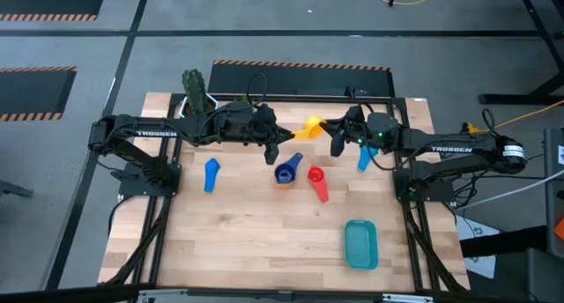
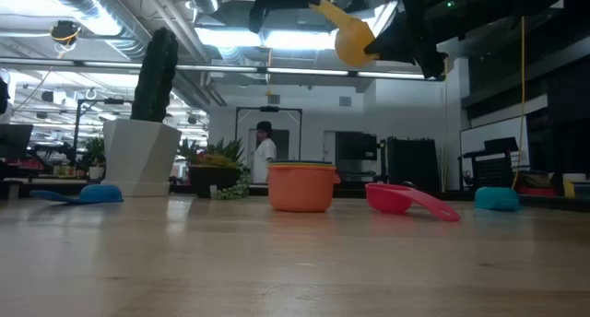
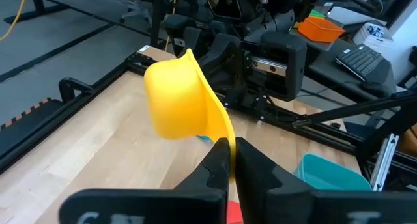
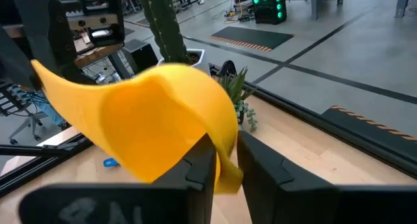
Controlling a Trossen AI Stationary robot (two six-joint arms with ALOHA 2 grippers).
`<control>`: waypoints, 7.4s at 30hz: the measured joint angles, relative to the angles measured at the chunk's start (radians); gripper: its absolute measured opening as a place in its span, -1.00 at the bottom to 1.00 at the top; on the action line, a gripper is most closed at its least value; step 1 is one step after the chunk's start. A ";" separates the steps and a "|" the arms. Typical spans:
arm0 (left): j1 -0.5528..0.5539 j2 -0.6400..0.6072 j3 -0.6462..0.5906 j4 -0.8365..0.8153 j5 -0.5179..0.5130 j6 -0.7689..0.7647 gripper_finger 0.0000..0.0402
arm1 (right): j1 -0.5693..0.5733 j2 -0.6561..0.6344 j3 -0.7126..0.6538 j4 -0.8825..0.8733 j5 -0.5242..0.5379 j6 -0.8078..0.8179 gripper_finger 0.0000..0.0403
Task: Nest measuring cups in basket
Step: Stack the yellow measuring cup on top of the dark blue measuring cup
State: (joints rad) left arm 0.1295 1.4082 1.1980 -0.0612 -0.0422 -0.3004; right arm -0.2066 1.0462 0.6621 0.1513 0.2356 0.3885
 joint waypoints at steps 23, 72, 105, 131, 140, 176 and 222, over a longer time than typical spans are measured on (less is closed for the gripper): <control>0.000 0.000 0.000 -0.145 -0.032 -0.005 -0.99 | 0.000 -0.109 0.000 -0.200 -0.077 -0.164 -0.28; 0.241 0.185 0.000 -0.396 0.794 -0.163 -0.93 | 0.002 0.186 0.001 -0.324 -0.160 -0.138 -0.28; 0.293 0.185 0.000 -0.398 0.559 -0.157 -0.57 | 0.001 0.230 0.001 -0.303 -0.196 -0.136 -0.28; 0.126 0.112 0.002 -0.243 0.364 -0.061 -0.58 | 0.087 0.230 0.001 -0.261 -0.248 -0.206 -0.28; -0.009 0.111 0.002 -0.299 0.257 -0.055 -0.58 | 0.087 0.230 0.001 -0.244 -0.247 -0.214 -0.28; -0.011 0.182 0.000 -0.562 -0.065 0.022 -0.58 | 0.087 0.230 0.000 -0.222 -0.247 -0.214 -0.28; 0.033 0.407 0.000 -0.198 -0.023 0.101 -0.58 | 0.046 0.608 0.001 0.183 -0.248 -0.262 -0.28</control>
State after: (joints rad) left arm 0.1627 1.8149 1.1980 -0.2592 -0.0649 -0.1989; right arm -0.1608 1.6543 0.6628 0.3347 -0.0124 0.1265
